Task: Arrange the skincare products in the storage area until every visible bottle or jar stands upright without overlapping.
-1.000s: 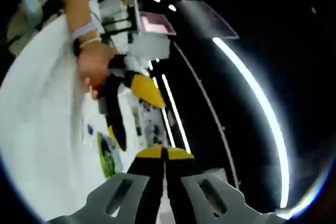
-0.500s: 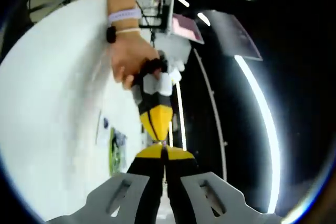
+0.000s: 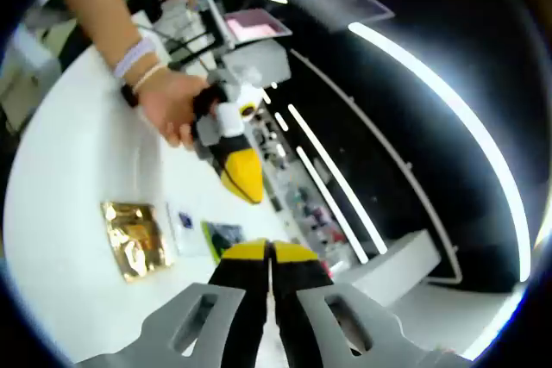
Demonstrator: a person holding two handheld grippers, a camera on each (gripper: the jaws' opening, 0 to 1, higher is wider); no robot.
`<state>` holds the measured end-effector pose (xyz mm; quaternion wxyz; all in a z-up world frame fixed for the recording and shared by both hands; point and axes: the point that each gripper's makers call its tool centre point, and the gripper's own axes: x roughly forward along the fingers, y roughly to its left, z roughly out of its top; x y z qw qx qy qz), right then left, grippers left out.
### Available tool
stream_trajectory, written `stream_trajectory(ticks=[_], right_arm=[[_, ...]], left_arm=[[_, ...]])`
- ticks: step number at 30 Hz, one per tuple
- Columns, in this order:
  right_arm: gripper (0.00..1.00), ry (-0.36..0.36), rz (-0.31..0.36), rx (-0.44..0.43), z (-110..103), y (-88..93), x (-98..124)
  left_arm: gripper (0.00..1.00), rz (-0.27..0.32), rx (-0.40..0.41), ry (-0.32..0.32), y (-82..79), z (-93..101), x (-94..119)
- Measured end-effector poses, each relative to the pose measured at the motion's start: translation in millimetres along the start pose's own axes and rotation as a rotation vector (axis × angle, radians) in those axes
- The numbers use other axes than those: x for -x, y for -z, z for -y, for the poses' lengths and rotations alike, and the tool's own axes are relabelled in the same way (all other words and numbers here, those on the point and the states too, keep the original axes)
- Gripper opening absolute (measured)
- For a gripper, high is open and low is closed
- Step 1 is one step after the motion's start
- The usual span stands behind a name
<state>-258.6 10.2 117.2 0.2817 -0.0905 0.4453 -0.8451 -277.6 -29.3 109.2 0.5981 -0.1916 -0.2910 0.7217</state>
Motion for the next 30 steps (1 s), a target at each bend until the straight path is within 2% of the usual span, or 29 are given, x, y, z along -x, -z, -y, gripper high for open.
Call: stream_trajectory(ticks=[1,3,4,5,6,7,11,13,14,16,18,21,23,24,25,27,28,30], right_arm=[[0.0,-0.032,-0.028,-0.056,-3,5.2,0],[0.0,-0.18,-0.066,-0.313,-18,13.2,5],[0.0,-0.21,-0.069,-0.384,-20,14.0,7],[0.0,-0.255,-0.065,-0.471,-22,13.5,11],[0.0,-0.3,-0.067,-0.548,-25,14.6,14],[0.0,-0.344,-0.088,-0.615,-29,17.8,17],[0.02,-0.498,-0.129,-0.847,-46,22.4,28],[0.1,-0.566,-0.131,-0.951,-54,20.3,31],[0.13,-0.593,-0.138,-0.993,-59,20.1,32],[0.14,-0.632,-0.143,-1.075,-67,18.8,36],[0.21,-0.664,-0.144,-1.141,-72,16.4,38],[0.38,-0.762,-0.168,-1.28,-79,9.2,44],[0.51,-0.843,-0.193,-1.373,-85,3.4,50],[0.55,-0.872,-0.199,-1.422,-86,-0.1,53],[0.59,-0.897,-0.201,-1.47,-86,-4.1,56],[0.65,-0.935,-0.201,-1.573,-83,-10.2,58],[0.67,-0.963,-0.203,-1.659,-80,-14.6,59],[0.69,-0.977,-0.19,-1.764,-77,-20.6,58]], left_arm=[[0.0,-0.001,-0.015,-0.012,0.1,0.6,0],[0.0,-0.05,-0.1,-0.136,4.3,-4.5,4],[0.0,-0.065,-0.157,-0.191,5.4,-4.3,6],[0.0,-0.074,-0.181,-0.232,7.4,-3.0,8],[0.0,-0.085,-0.185,-0.247,10.7,-1.3,9],[0.0,-0.127,-0.188,-0.275,20.4,1.7,13],[0.0,-0.239,-0.194,-0.379,44.2,5.4,20],[0.0,-0.311,-0.208,-0.467,55.7,-0.1,25],[0.0,-0.325,-0.216,-0.492,58.1,-2.8,26],[0.0,-0.378,-0.238,-0.56,67.1,-12.6,27],[0.0,-0.407,-0.242,-0.585,74.7,-19.0,24],[0.0,-0.462,-0.254,-0.62,85.4,-27.8,24],[0.0,-0.504,-0.298,-0.686,89.3,-39.2,28],[0.0,-0.47,-0.362,-0.675,81.6,-42.5,23],[0.0,-0.501,-0.333,-0.684,87.7,-41.9,24],[0.0,-0.514,-0.349,-0.695,86.4,-40.7,26],[0.0,-0.528,-0.384,-0.71,86.3,-40.9,26],[0.0,-0.535,-0.427,-0.726,85.9,-40.9,26]])
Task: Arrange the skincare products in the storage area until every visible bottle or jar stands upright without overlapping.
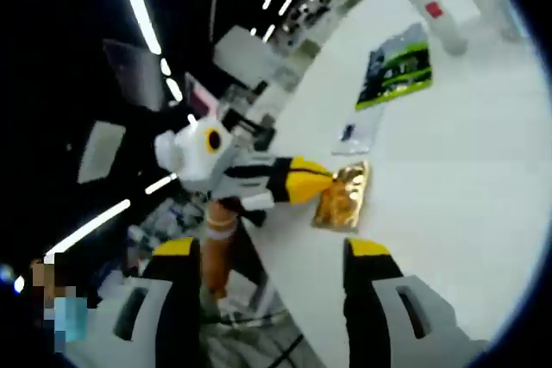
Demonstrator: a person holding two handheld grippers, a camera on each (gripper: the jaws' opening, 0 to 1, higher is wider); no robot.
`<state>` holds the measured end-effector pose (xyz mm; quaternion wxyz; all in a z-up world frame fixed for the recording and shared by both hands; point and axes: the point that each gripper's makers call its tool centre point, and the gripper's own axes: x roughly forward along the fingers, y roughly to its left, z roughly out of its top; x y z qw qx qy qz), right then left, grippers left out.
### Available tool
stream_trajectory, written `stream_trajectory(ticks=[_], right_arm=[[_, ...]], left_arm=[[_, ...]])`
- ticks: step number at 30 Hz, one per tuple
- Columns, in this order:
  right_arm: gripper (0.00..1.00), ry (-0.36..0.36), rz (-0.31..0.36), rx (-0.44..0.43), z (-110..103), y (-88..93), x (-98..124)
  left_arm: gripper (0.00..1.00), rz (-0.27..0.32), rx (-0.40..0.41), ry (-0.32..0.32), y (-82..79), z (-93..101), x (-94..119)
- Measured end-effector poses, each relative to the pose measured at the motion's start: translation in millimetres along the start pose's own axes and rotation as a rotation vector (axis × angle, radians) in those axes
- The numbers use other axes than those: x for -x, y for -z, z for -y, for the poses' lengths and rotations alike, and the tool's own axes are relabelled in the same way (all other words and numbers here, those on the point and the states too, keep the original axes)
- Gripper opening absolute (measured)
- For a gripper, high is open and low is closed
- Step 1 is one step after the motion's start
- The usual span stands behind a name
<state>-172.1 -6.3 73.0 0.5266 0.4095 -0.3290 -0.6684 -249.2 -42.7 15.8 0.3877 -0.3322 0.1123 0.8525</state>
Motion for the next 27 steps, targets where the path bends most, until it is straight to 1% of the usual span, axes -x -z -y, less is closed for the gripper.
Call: stream_trajectory(ticks=[1,3,4,5,6,7,8,10,12,13,14,16,18,21,23,25,27], right_arm=[[0.69,0.009,0.009,-0.024,4,-4.6,0],[0.68,0.066,0.022,-0.019,16,-11.7,0],[0.67,0.101,0.026,0.0,22,-14.0,0],[0.62,0.137,0.01,0.014,26,-7.5,-2],[0.58,0.158,-0.002,0.019,29,-4.3,-3],[0.55,0.159,-0.003,0.018,29,-4.9,-6],[0.55,0.16,-0.002,0.017,29,-4.4,-7],[0.6,0.146,0.012,-0.006,27,-5.3,-11],[0.62,0.142,0.016,-0.025,28,-12.8,-9],[0.63,0.154,0.021,-0.022,31,-23.8,-5],[0.64,0.168,0.024,-0.015,33,-26.8,-4],[0.65,0.196,0.043,0.004,35,-29.5,-1],[0.65,0.203,0.042,-0.007,37,-31.9,0],[0.66,0.203,0.041,-0.019,36,-35.3,0],[0.69,0.197,0.055,-0.024,36,-40.6,-2],[0.68,0.197,0.074,-0.027,36,-45.9,-2],[0.65,0.214,0.079,-0.013,37,-50.0,-3]], left_arm=[[0.0,0.0,0.0,-0.006,0.1,0.7,0],[0.0,0.004,0.002,-0.014,-0.1,-0.8,1],[0.0,0.01,0.007,-0.013,-0.3,-2.0,1],[0.0,0.019,0.013,-0.009,-0.2,-2.6,1],[0.0,0.029,0.019,-0.002,-0.1,-2.6,2],[0.0,0.038,0.024,0.004,0.1,-2.5,3],[0.0,0.045,0.028,0.009,0.4,-2.2,3],[0.0,0.057,0.036,0.018,0.3,-2.0,4],[0.0,0.065,0.051,0.026,0.1,-1.2,4],[0.0,0.068,0.052,0.027,0.6,-0.5,4],[0.0,0.071,0.051,0.028,0.6,-0.3,5],[0.0,0.079,0.047,0.026,0.8,0.2,5],[0.0,0.083,0.044,0.023,0.2,0.2,5],[0.0,0.085,0.044,0.014,0.9,1.7,5],[0.0,0.093,0.04,0.005,1.5,2.2,6],[0.0,0.104,0.038,0.0,1.3,1.6,6],[0.0,0.114,0.044,-0.002,1.2,1.4,6]])
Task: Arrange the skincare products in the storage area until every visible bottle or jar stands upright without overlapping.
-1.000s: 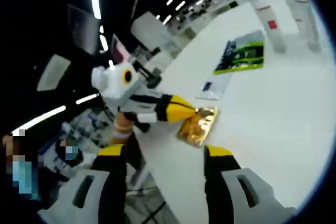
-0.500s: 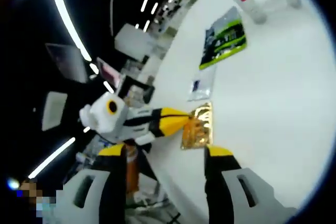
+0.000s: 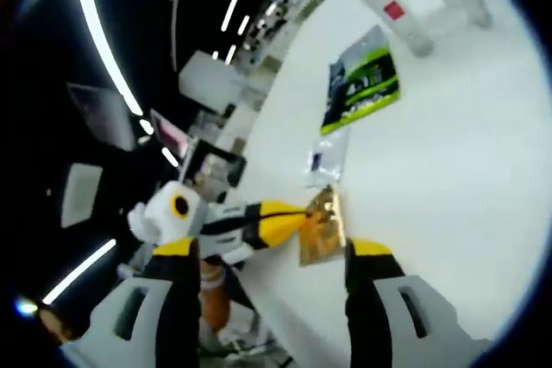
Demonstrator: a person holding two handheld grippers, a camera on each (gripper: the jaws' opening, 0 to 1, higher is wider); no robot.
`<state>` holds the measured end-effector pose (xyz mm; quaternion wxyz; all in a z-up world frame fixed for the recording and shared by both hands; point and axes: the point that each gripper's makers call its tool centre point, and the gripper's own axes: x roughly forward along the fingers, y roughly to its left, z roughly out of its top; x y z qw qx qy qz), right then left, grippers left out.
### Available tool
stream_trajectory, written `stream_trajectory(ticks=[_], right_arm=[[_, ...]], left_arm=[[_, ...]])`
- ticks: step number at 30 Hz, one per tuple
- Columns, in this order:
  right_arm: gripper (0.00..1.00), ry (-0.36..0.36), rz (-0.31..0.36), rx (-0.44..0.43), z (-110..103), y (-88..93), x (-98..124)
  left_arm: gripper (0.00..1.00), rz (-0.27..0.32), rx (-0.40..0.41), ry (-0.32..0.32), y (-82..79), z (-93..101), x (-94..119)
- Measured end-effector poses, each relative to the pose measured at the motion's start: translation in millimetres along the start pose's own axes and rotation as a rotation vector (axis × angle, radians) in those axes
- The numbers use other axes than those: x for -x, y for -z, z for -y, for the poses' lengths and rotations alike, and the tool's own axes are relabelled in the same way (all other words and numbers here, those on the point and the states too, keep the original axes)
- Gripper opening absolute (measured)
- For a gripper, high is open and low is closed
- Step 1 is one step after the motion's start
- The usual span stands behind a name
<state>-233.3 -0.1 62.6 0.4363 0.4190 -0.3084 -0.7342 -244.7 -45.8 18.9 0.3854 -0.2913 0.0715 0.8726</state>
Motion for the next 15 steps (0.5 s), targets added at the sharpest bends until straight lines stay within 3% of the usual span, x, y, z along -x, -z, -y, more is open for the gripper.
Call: stream_trajectory(ticks=[8,11,15], right_arm=[[0.38,0.014,0.021,0.003,-1,-7.4,-3],[0.3,0.057,0.004,0.027,4,-4.1,-11],[0.02,0.15,-0.039,0.081,17,5.1,-17]], left_arm=[[0.0,0.021,0.022,0.001,0.4,-0.2,-1],[0.0,0.035,0.026,-0.004,0.1,-0.5,-3],[0.0,0.059,0.051,-0.008,-0.2,-1.4,-3]])
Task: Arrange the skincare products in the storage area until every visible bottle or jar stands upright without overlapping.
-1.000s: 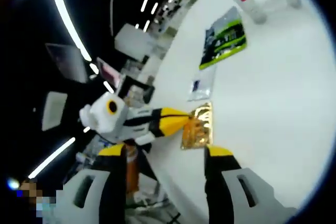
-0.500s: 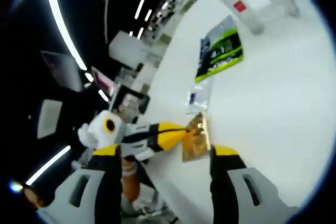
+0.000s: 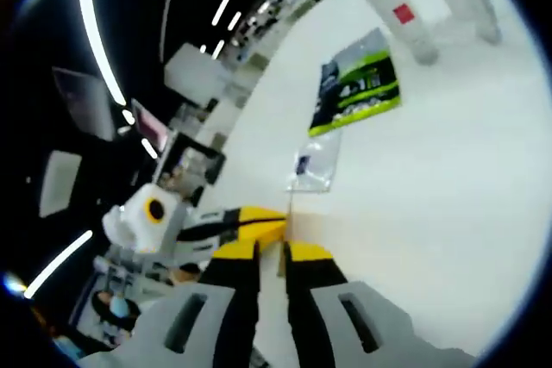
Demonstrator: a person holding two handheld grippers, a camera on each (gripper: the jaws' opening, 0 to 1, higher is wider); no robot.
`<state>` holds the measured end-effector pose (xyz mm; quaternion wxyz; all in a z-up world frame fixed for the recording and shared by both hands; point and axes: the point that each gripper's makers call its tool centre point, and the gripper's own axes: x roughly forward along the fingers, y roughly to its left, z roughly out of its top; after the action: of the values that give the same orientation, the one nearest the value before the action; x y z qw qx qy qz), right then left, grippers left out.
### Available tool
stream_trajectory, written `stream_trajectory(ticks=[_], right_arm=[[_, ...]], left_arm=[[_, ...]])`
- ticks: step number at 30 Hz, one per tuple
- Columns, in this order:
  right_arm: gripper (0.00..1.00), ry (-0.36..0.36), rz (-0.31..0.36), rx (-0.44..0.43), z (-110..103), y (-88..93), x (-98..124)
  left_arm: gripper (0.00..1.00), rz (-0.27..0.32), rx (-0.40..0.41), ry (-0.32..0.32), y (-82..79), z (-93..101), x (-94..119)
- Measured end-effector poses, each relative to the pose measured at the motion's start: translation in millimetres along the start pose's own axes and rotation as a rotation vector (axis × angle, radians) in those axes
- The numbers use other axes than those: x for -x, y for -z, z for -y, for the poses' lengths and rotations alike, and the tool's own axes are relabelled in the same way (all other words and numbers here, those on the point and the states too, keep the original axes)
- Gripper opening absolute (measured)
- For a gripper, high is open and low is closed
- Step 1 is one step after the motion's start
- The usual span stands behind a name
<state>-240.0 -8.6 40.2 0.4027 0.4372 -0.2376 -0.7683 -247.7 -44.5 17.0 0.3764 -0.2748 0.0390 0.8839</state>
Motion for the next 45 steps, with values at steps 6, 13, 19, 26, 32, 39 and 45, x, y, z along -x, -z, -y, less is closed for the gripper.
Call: stream_trajectory(ticks=[6,13,19,26,32,39,45], right_arm=[[0.0,-0.032,0.013,0.058,-8,-2.0,1],[0.0,-0.157,0.028,0.086,-30,-2.3,20],[0.0,-0.366,0.021,0.133,-60,13.3,40],[0.0,-0.503,-0.002,0.221,-89,38.8,56],[0.0,-0.516,-0.006,0.277,-101,46.0,56],[0.0,-0.519,-0.03,0.319,-105,52.7,58],[0.0,-0.467,-0.003,0.334,-97,47.6,54]], left_arm=[[0.0,0.013,0.137,0.013,-1.0,6.5,5],[0.31,0.373,0.136,0.134,-34.5,17.6,36],[0.27,0.425,0.3,0.376,-34.4,46.4,78],[0.2,0.339,0.411,0.588,-15.6,87.2,101],[0.02,0.334,0.442,0.619,-9.4,100.1,105],[0.04,0.423,0.489,0.634,-19.7,86.3,109],[0.0,0.404,0.583,0.671,-23.1,83.2,109]])
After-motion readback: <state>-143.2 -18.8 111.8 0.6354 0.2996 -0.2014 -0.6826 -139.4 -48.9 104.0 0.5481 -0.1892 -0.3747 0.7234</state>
